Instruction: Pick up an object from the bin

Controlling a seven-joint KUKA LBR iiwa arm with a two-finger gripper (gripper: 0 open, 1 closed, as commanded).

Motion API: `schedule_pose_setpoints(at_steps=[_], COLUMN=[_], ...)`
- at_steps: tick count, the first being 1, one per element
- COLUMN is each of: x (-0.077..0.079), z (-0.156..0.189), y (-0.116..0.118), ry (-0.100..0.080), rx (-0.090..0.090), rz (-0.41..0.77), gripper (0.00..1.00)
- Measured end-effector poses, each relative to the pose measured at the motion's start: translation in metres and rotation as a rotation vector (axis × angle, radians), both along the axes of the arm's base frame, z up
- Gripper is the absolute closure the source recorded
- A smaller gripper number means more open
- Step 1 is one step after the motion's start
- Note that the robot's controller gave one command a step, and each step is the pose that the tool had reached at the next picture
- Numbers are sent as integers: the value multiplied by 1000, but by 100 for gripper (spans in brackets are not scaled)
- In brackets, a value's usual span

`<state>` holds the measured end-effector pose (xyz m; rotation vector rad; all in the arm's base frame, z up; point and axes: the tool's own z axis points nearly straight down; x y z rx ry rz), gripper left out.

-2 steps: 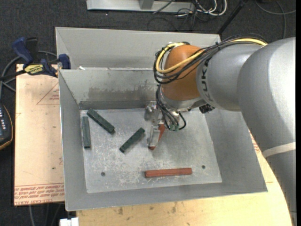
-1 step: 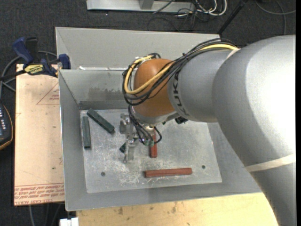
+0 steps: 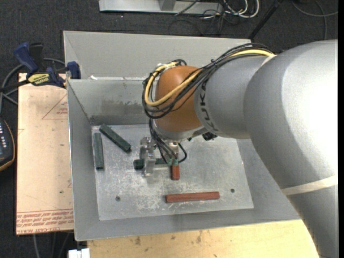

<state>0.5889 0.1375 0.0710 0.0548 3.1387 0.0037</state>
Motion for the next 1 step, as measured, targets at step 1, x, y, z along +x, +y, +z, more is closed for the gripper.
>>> schedule_pose_setpoints(at_steps=[1], x=[3], z=[138], y=[1], ry=[-9], rx=[1], rz=[28], gripper=[100])
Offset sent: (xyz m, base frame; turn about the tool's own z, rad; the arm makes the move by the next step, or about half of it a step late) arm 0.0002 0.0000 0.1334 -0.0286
